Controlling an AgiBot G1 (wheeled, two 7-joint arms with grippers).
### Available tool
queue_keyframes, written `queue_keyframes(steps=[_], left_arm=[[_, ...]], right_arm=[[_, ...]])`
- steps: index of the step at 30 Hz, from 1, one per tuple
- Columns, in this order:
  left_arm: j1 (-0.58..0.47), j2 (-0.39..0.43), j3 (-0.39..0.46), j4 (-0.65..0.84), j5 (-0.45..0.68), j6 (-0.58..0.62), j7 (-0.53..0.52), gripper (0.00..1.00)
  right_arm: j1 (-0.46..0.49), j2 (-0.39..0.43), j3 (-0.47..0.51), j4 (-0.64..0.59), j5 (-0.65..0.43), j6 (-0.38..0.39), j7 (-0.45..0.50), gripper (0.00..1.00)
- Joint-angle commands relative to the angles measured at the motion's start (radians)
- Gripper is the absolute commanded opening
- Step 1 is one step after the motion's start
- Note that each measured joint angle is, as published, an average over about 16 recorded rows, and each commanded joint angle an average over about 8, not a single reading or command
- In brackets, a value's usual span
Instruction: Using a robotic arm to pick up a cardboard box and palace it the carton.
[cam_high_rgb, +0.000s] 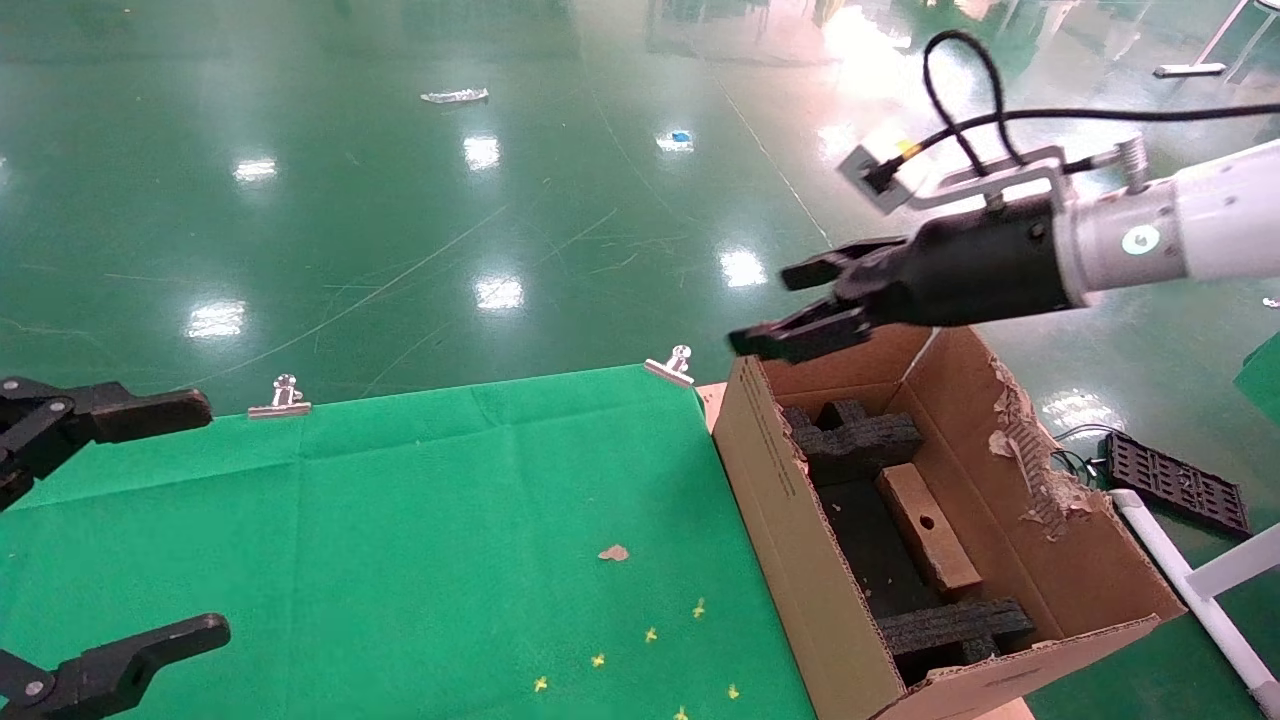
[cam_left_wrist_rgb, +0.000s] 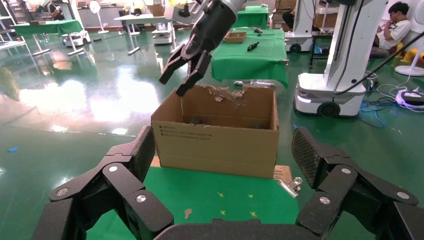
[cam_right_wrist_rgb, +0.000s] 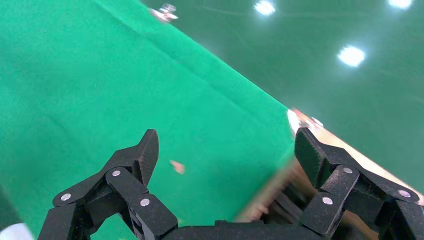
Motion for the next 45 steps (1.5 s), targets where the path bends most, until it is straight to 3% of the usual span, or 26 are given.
queue_keyframes(steps=[1, 36, 45], left_arm=[[0.0, 0.0, 0.0, 0.0, 0.0, 0.0, 0.0, 1.0], [0.0, -0.001, 0.002, 0.0, -0.001, -0.001, 0.001, 1.0], [0.0, -0.001, 0.002, 0.0, -0.002, -0.001, 0.001, 1.0]], right_arm=[[-0.042, -0.002, 0.047, 0.022, 0.015, -0.01, -0.018, 1.0], [-0.771, -0.045, 0.866, 0.405, 0.283, -0.189, -0.332, 1.0], [-0.879, -0.051, 0.987, 0.46, 0.322, -0.214, -0.372, 1.0]])
